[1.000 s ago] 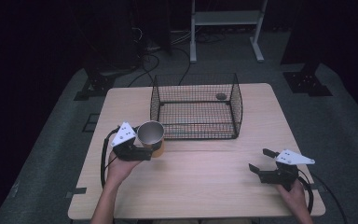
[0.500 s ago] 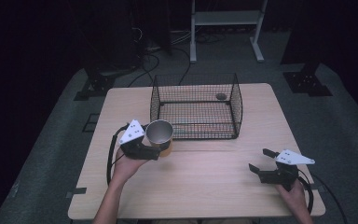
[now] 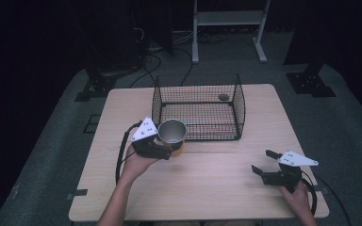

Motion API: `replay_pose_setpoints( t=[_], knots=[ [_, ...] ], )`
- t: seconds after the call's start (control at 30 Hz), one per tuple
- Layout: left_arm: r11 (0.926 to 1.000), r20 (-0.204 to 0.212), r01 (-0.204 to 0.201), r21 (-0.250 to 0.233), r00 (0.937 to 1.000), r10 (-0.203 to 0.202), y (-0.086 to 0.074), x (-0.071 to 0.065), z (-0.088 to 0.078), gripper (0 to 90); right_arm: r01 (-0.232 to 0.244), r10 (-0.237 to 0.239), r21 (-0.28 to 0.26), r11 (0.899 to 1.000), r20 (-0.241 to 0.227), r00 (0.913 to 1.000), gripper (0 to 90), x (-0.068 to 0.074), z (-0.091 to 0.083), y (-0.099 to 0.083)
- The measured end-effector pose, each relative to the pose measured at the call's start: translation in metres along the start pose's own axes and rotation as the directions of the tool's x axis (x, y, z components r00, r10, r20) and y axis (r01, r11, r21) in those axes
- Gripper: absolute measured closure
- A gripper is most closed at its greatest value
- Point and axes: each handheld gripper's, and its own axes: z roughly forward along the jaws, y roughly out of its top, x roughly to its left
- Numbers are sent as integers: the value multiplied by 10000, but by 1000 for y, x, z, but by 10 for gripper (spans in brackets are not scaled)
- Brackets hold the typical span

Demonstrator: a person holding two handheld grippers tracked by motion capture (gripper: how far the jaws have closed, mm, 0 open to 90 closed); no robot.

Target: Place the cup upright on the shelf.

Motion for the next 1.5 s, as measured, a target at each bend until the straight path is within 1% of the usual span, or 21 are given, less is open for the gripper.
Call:
replay_pose_setpoints(
  t=[0.2, 0.23, 0.33, 0.47, 0.57, 0.63, 0.7, 0.77, 0.87, 0.93, 1.0, 1.07, 1.13, 1.17, 1.3, 1.33, 1.37, 1.5],
  knots=[
    [9998, 342, -184, 54, 9993, 182, 12, -2, 8, 131, -65, 65, -18, 10000, -6, 10000, 130, 0, 0, 0],
    [9998, 448, -220, 38, 9988, 218, 15, -3, 10, 130, -63, 63, -25, 10000, -3, 10000, 130, 0, 0, 0],
    [9993, 578, -375, 48, 9976, 372, 21, -5, 15, 131, -9, 9, 1, 10000, -30, 10000, 130, 0, 0, 0],
    [9986, 815, -526, 57, 9953, 519, 31, -6, 23, 130, -91, 91, -29, 10000, -2, 10000, 130, 0, 0, 0],
    [9987, 970, -502, 2, 9940, 500, 37, -6, 29, 130, -45, 45, -9, 10000, -20, 10000, 130, 1, 0, 0],
    [9993, 1242, -353, -91, 9916, 361, 41, -5, 33, 130, -40, 40, -9, 10000, -30, 10000, 130, 1, 0, 0],
    [9992, 1289, -403, -32, 9908, 404, 45, -4, 37, 130, -92, 92, -28, 10000, -1, 10000, 130, 0, 0, 0],
    [9990, 1313, -449, 26, 9904, 441, 48, -2, 41, 130, -89, 89, -26, 10000, -3, 10000, 130, 0, 0, 0],
    [9995, 1484, -325, -36, 9884, 326, 52, 3, 46, 131, -2, 2, -18, 10000, -42, 10000, 130, 0, 0, 0],
    [9996, 1588, -280, -24, 9869, 280, 54, 7, 49, 130, -49, 49, -32, 10000, -35, 10000, 130, 0, 0, 0],
    [9993, 1522, -386, 15, 9876, 379, 58, 11, 52, 131, -70, 70, -52, 10000, -22, 10000, 130, 0, 0, 0],
    [9990, 1566, -445, 59, 9867, 430, 62, 14, 55, 131, -76, 76, -66, 9999, -22, 10000, 130, 0, 0, 0],
    [9988, 1569, -476, 114, 9866, 452, 65, 16, 58, 131, -65, 65, -67, 10000, -46, 10000, 130, 0, 0, 0],
    [9986, 1646, -486, 201, 9853, 447, 68, 18, 61, 131, -78, 78, -72, 9999, -50, 10000, 130, -1, 0, 0],
    [9986, 1684, -485, 218, 9847, 441, 71, 22, 66, 131, -129, 129, -104, 9999, -43, 9999, 130, -1, 0, 0],
    [9988, 1707, -454, 204, 9845, 413, 73, 24, 67, 132, -110, 109, -95, 9999, -43, 9999, 130, -1, 0, 0],
    [9996, 1784, -288, 41, 9836, 276, 75, 27, 69, 132, -76, 75, -88, 9999, -56, 10000, 130, 0, 0, 0],
    [9997, 1804, -225, -7, 9833, 223, 79, 32, 73, 132, -141, 140, -114, 9998, -67, 9999, 130, -1, 0, 0]
  ],
)
